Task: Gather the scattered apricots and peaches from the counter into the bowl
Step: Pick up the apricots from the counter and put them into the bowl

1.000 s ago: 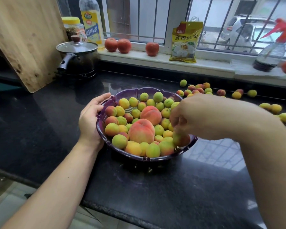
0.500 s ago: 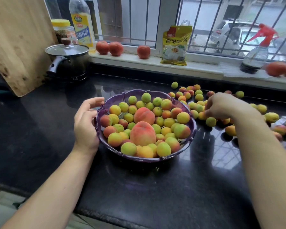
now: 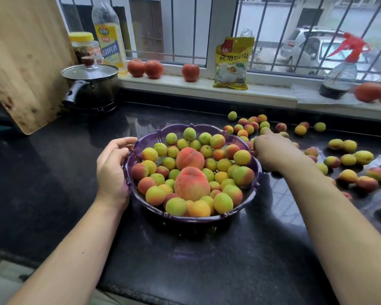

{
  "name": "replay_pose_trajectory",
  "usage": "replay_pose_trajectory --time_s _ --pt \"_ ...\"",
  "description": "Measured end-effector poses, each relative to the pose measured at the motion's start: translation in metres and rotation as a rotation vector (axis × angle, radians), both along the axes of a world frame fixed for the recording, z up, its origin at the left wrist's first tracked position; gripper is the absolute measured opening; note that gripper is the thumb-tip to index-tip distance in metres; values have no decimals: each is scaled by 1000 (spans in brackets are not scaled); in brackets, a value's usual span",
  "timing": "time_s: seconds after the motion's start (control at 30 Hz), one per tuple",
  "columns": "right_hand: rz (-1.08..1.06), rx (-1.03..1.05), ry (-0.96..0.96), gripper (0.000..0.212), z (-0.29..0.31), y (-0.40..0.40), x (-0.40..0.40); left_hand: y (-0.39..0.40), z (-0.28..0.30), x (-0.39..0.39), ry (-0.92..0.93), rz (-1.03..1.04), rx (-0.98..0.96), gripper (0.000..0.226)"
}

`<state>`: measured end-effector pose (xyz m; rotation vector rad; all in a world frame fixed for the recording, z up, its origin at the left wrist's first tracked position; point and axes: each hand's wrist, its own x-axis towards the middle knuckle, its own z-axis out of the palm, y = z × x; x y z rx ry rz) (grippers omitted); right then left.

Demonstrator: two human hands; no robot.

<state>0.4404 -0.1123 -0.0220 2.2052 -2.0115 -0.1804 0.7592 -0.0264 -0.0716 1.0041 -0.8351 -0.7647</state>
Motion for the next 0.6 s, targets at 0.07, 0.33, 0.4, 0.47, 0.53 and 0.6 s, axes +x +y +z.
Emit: replay_pose_trajectory --time_s 0.07,0.33,0.4,0.47,0.53,0.6 --pt "-14 2 -58 19 2 0 -2 0 0 -1 -7 7 7 31" --pt "154 39 -840 16 92 53 6 0 2 -2 -11 9 24 29" --pt "243 137 -970 16 103 67 21 0 3 -3 -4 15 23 28" --pt "333 195 -846 18 103 74 38 0 3 -3 -3 22 23 27" --pt "387 229 -636 22 94 76 58 0 2 -2 -10 25 26 27" --pt "402 255 -430 26 81 75 72 1 2 -2 -9 16 28 27"
